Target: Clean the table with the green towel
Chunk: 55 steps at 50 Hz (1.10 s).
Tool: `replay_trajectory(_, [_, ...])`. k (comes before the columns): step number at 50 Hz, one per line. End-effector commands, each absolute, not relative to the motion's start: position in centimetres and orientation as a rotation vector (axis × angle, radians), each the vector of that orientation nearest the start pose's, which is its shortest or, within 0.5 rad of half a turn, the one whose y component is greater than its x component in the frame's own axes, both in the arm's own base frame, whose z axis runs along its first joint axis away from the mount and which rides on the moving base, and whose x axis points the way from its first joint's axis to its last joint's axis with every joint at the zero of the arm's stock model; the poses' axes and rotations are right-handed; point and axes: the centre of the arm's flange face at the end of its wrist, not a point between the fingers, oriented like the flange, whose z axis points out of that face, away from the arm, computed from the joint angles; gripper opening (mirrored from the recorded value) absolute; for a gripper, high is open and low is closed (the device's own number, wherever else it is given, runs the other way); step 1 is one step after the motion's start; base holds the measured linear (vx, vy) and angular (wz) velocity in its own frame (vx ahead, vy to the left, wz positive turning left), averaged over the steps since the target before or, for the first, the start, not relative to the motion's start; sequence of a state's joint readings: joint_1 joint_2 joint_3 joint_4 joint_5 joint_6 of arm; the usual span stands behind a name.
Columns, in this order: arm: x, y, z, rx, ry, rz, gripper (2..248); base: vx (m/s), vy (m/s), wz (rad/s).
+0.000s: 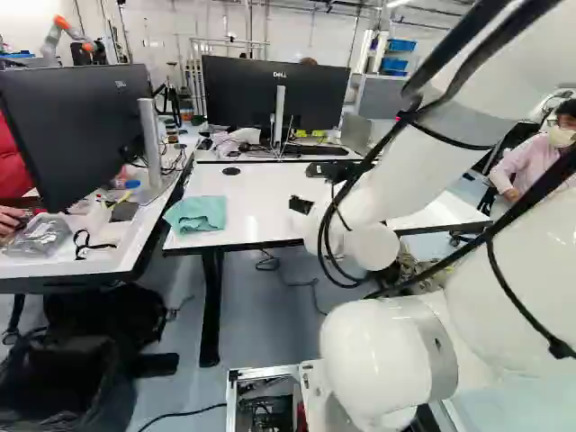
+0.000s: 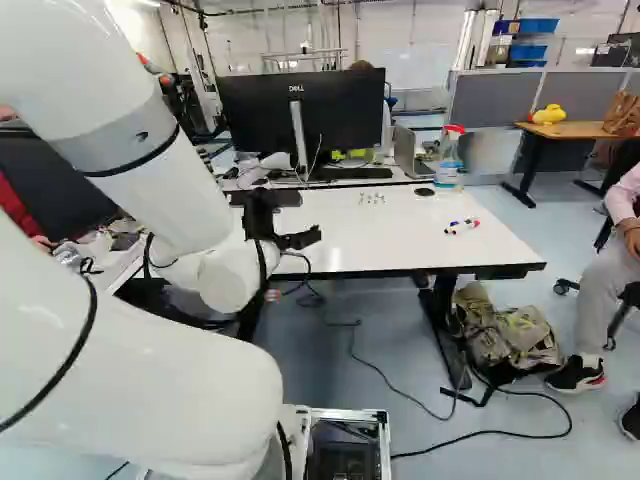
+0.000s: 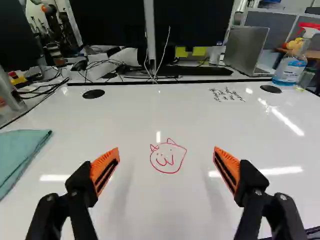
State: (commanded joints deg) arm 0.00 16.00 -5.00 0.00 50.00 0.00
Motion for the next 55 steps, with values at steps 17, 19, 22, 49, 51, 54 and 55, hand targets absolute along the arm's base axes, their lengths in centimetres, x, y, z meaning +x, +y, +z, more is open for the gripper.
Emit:
replay_trajectory(17, [27.0,0.0,36.6,-2.558,0.0,-1.824,247,0.0,0.0,0.0])
replay_trajectory(19, [27.0,0.0,36.6,-2.558,0.0,-1.824,247,0.0,0.0,0.0])
replay_trajectory(22, [27.0,0.0,36.6,-2.558,0.0,-1.824,247,0.0,0.0,0.0])
replay_trajectory(49, [29.2,0.4,37.8,-2.53,-0.015,-1.851,247,0.0,0.0,0.0])
replay_trajectory(51, [29.5,0.5,38.1,-2.523,-0.021,-1.855,247,0.0,0.0,0.0])
replay_trajectory(54, [30.0,0.8,38.4,-2.512,-0.032,-1.861,247,0.0,0.0,0.0])
replay_trajectory(55, [30.1,0.8,38.5,-2.509,-0.035,-1.863,247,0.0,0.0,0.0])
